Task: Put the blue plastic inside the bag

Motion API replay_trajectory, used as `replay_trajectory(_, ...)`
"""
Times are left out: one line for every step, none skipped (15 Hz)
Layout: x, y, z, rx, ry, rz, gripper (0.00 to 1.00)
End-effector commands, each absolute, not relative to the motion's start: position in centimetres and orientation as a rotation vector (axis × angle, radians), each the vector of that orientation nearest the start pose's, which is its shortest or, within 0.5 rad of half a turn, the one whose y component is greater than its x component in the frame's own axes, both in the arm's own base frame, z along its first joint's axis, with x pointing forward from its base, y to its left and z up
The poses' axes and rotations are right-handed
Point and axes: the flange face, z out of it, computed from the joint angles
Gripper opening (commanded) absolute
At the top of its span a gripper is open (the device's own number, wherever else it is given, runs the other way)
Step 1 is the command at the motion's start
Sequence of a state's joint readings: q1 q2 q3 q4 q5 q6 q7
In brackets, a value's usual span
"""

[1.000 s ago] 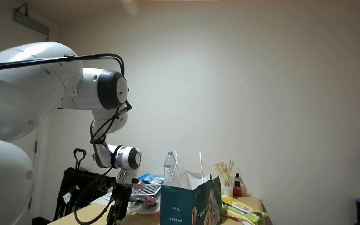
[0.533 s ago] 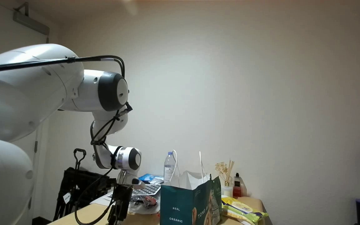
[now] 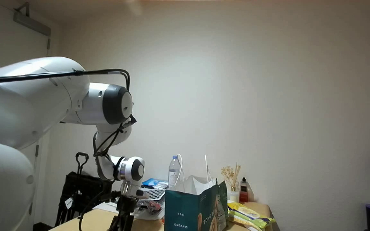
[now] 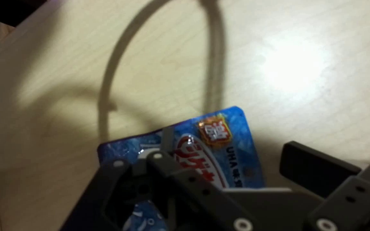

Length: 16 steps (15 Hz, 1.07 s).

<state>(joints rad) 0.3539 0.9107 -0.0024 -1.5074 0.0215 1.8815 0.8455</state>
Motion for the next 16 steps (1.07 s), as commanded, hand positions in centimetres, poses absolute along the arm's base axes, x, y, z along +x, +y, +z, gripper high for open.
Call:
replay_trajectory(61.2, 21.9, 8.4, -3.205, 0.780, 0.703, 0.53)
replay_trajectory(61.5, 21.9, 8.6, -3.199, 0.780, 0.684, 0.47)
replay_trajectory(61.6, 21.8, 8.8, -3.193, 0.777, 0.676, 0.40)
replay_trajectory(61.8, 21.8, 8.9, -3.190, 0.776, 0.666, 0.35)
replay_trajectory(62.0, 21.7, 9.1, -3.182, 0.776, 0.659, 0.28)
replay_trajectory(62.3, 21.6, 9.3, -3.178, 0.777, 0.648, 0.23)
replay_trajectory(62.5, 21.5, 9.5, -3.167, 0.775, 0.639, 0.16)
replay_trajectory(62.8, 21.4, 9.7, -3.161, 0.776, 0.632, 0.09)
replay_trajectory(62.9, 21.3, 9.8, -3.145, 0.769, 0.632, 0.02)
replay_trajectory(63.1, 21.2, 9.9, -3.138, 0.764, 0.626, 0.01)
replay_trajectory(63.2, 21.1, 9.9, -3.126, 0.758, 0.627, 0.00)
replay_trajectory(63.3, 21.1, 10.0, -3.115, 0.750, 0.625, 0.00)
replay_trajectory(63.4, 21.0, 10.0, -3.104, 0.743, 0.623, 0.00)
replay_trajectory(63.5, 21.0, 10.0, -3.097, 0.737, 0.622, 0.01)
replay_trajectory(63.5, 21.0, 9.9, -3.091, 0.731, 0.620, 0.01)
replay_trajectory(63.5, 21.0, 10.0, -3.085, 0.724, 0.621, 0.01)
